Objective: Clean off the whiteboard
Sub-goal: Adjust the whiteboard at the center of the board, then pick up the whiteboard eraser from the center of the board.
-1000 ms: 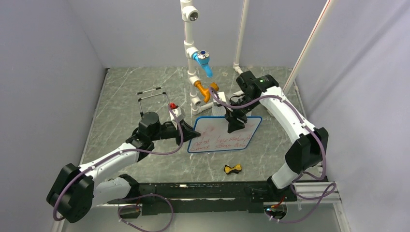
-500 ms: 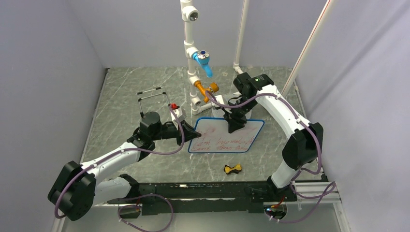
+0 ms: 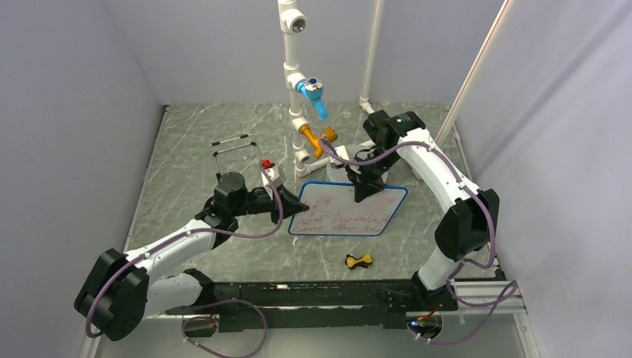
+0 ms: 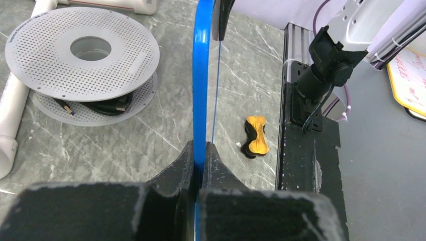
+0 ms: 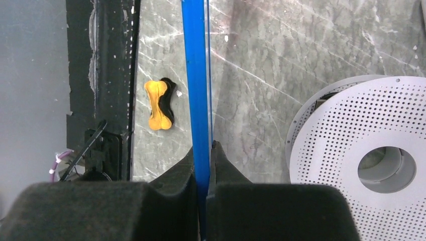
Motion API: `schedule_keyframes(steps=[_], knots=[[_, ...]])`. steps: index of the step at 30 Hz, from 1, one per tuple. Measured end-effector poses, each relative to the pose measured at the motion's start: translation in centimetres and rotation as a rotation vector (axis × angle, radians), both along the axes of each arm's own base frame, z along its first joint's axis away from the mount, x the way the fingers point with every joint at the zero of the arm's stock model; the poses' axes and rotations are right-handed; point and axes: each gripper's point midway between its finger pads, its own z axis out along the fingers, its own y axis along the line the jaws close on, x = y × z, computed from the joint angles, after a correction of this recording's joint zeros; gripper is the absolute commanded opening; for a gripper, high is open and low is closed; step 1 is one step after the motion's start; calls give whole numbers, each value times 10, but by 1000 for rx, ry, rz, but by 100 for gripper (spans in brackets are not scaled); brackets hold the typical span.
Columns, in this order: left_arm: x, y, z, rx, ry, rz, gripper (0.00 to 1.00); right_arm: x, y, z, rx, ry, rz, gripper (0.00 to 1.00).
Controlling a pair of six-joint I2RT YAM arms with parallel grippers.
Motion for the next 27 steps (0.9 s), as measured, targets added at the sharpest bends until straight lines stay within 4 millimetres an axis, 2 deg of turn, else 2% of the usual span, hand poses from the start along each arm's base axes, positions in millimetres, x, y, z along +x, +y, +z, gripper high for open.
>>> schedule_keyframes(steps=[1,2,3,7,12,15,18,22,27], knots=[[0,0,0,-1,0,1,29,0,0,0,-1,2,0,0],[0,0,0,-2,3,4,37,-1,-1,0,-2,5,-1,0],[1,1,0,-3,2,14,53,-1,-1,0,-3,6,-2,0],[8,9,16,-29,-23,98,75,3,-2,-2,-20,-1,-23,0],[3,36,53,-92,-139,233,94,9,-1,-2,-22,-8,-55,0],[-6,48,65,-109,-173,292,99,12,2,-1,-9,-10,-75,0],[-27,40,64,-99,-172,258,99,13,6,0,7,-1,-89,0],[-61,6,33,5,-135,138,99,12,8,-2,1,15,-102,0],[-98,-58,-19,265,-185,-25,99,7,15,-15,-32,26,-106,0]])
